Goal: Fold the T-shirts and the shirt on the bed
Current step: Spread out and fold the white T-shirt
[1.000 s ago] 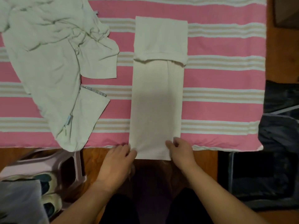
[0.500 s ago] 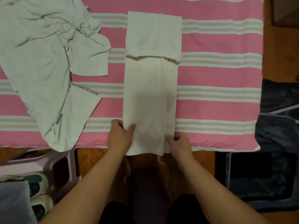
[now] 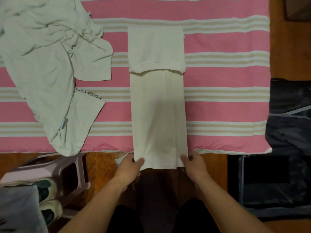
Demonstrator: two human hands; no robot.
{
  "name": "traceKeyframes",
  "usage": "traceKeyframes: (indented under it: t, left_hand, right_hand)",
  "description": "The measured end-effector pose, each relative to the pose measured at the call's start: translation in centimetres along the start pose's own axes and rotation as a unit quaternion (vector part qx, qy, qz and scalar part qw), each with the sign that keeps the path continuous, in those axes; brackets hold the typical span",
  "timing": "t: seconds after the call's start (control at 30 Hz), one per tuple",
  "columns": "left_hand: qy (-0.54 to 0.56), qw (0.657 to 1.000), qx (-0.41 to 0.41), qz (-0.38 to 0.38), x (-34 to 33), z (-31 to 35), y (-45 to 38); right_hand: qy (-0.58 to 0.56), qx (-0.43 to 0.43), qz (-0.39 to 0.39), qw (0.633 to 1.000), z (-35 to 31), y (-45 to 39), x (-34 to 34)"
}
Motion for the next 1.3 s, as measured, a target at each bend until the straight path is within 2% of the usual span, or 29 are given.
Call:
traceKeyframes:
  t: [0.07, 0.1, 0.13, 0.17, 0.2, 0.27, 0.3, 0.33, 0.4, 0.47, 0.5, 0.57, 0.6, 0.63, 0.67, 0.73, 0.8, 0.87, 0.93, 1.0, 1.03, 1.1, 1.13, 1.17, 1.2, 1.23, 1.3]
  left_hand:
    - [-0.156, 0.988, 0.0, -0.008, 0.2, -0.1, 0.6]
    - [-0.274, 0.962, -0.01, 0.002, 0.4, -0.1, 1.0]
    - [-0.397, 0.916, -0.046, 0.039, 0.9, 0.4, 1.5]
    - [-0.481, 0.862, -0.126, 0.094, 1.1, 1.7, 2.3]
    - [-0.538, 0.799, -0.23, 0.135, 0.9, 3.1, 3.4]
    - [-0.599, 0.681, -0.397, 0.142, -0.4, 4.5, 5.3]
    - [-0.628, 0.638, -0.429, 0.121, -1.1, 4.5, 4.9]
    - [-0.663, 0.607, -0.429, 0.092, -1.7, 4.2, 3.8]
    - [-0.737, 0.561, -0.373, 0.05, -3.3, 3.8, 1.3]
    - [-0.798, 0.513, -0.315, 0.032, -4.1, 2.5, -2.0]
    - [-0.81, 0.489, -0.32, 0.04, -4.1, 2.2, -3.3]
    - [-0.807, 0.455, -0.37, 0.076, -3.6, 2.0, -4.7]
    - [-0.785, 0.442, -0.424, 0.097, -3.5, 2.2, -4.6]
    - [-0.748, 0.428, -0.494, 0.119, -3.5, 2.4, -4.0]
    - [-0.715, 0.428, -0.537, 0.129, -3.2, 3.1, -3.3]
    - [-0.669, 0.451, -0.579, 0.116, -2.6, 4.6, -1.9]
    - [-0.643, 0.513, -0.566, 0.061, -1.8, 5.8, -0.7]
    - [-0.641, 0.571, -0.513, 0.013, -0.3, 5.6, 0.1]
    - [-0.631, 0.619, -0.467, -0.032, 0.9, 4.9, 1.5]
    - [-0.586, 0.666, -0.455, -0.08, 1.0, 5.0, 3.9]
    - [-0.534, 0.707, -0.45, -0.108, 0.9, 5.9, 5.4]
    - [-0.382, 0.819, -0.399, -0.154, 1.5, 8.5, 7.2]
    - [-0.287, 0.876, -0.356, -0.15, 2.4, 9.9, 7.3]
    - [-0.189, 0.92, -0.32, -0.126, 3.5, 11.4, 7.0]
    - [-0.087, 0.948, -0.289, -0.101, 4.7, 12.9, 6.3]
    - [0.0, 0.961, -0.267, -0.076, 5.7, 14.2, 5.3]
    - [0.098, 0.969, -0.223, -0.029, 7.2, 15.8, 2.4]
  right_hand:
    - [0.139, -0.003, 0.005, 0.99, 0.1, 0.3, 0.4]
    - [0.228, 0.024, 0.039, 0.973, -0.5, 0.7, 1.0]
    - [0.306, 0.081, 0.09, 0.944, -1.7, 1.2, 1.5]
    - [0.374, 0.16, 0.13, 0.904, -3.3, 2.0, 1.6]
    - [0.44, 0.249, 0.133, 0.852, -4.9, 2.9, 0.9]
    - [0.556, 0.435, 0.056, 0.707, -6.0, 4.3, -2.6]
    - [0.583, 0.5, 0.019, 0.64, -5.6, 4.6, -4.0]
    - [0.599, 0.535, -0.005, 0.596, -5.1, 4.2, -5.0]
    - [0.656, 0.53, -0.026, 0.537, -4.1, 1.9, -6.3]
    - [0.7, 0.511, -0.009, 0.498, -3.5, -0.7, -6.6]
    - [0.712, 0.508, 0.005, 0.484, -3.2, -1.8, -6.5]
    - [0.743, 0.517, 0.027, 0.425, -2.0, -3.1, -6.4]
    - [0.754, 0.526, 0.03, 0.392, -1.3, -3.4, -6.3]
    - [0.754, 0.541, 0.035, 0.37, -1.1, -3.5, -6.1]
    - [0.743, 0.56, 0.037, 0.364, -1.4, -3.4, -5.9]
    - [0.707, 0.592, 0.02, 0.387, -2.6, -2.8, -5.7]
    - [0.651, 0.62, -0.015, 0.438, -3.9, -1.1, -5.3]
    - [0.59, 0.637, -0.053, 0.494, -4.9, 1.4, -4.1]
    - [0.561, 0.61, -0.1, 0.551, -5.4, 3.5, -2.3]
    - [0.541, 0.533, -0.172, 0.628, -6.4, 5.1, -0.7]
    - [0.527, 0.485, -0.198, 0.669, -7.2, 5.8, 0.0]
    - [0.484, 0.396, -0.221, 0.748, -10.0, 7.0, 1.4]
    - [0.443, 0.373, -0.215, 0.787, -12.3, 7.3, 2.0]
    - [0.39, 0.37, -0.199, 0.819, -14.8, 7.2, 2.7]
    - [0.323, 0.366, -0.182, 0.854, -17.2, 6.3, 3.5]
    - [0.249, 0.346, -0.165, 0.889, -19.3, 4.8, 4.4]
    - [0.095, 0.284, -0.122, 0.946, -22.0, 1.1, 5.7]
Point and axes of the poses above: each hand's wrist, its own y-axis away from the middle knuckle, its own x-axis out of the back of the hand, z = x × y, the point moved 7 cm from there along -y, towards the middle knuckle, and after that the axes turned 7 degrees about -z, right-handed, at the moved point
